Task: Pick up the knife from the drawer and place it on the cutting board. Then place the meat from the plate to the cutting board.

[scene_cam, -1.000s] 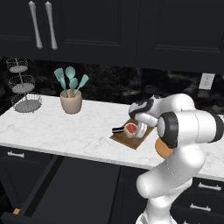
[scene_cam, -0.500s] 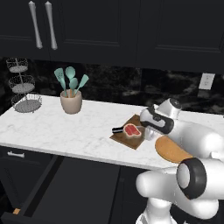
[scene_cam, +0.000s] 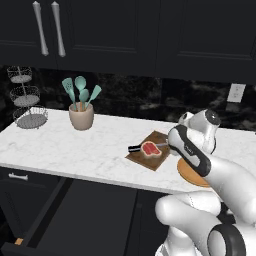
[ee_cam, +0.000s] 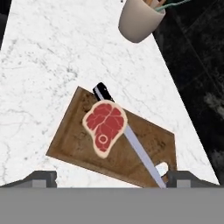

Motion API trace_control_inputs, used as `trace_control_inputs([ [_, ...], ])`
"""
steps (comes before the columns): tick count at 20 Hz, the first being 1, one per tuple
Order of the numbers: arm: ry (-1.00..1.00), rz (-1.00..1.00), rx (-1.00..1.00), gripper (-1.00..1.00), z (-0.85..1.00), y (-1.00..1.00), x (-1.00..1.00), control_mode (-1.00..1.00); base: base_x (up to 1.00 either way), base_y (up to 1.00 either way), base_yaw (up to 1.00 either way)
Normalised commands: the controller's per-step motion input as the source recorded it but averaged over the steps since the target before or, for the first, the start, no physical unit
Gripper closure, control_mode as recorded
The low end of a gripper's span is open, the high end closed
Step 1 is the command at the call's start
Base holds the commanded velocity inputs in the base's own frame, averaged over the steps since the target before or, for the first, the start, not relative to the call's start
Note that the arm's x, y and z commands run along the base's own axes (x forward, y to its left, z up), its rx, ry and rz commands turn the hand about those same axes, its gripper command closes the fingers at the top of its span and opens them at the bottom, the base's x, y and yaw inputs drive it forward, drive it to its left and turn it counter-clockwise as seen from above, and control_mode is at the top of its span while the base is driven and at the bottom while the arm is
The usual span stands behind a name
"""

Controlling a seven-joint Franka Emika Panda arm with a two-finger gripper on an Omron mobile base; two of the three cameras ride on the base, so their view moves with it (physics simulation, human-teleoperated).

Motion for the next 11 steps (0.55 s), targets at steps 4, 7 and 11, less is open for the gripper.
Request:
trace_control_inputs([
  [4, -0.01, -0.03, 0.0, -1.0, 0.53, -0.11, -0.37, -1.0, 0.0, 0.0, 0.0],
  [7, -0.07, -0.02, 0.0, -1.0, 0.15, -0.01, -0.49, -1.0, 0.0, 0.0, 0.0],
  [11, -0.1, 0.0, 0.0, -1.0, 0.0, 0.0, -0.49, -1.0, 0.0, 0.0, 0.0],
])
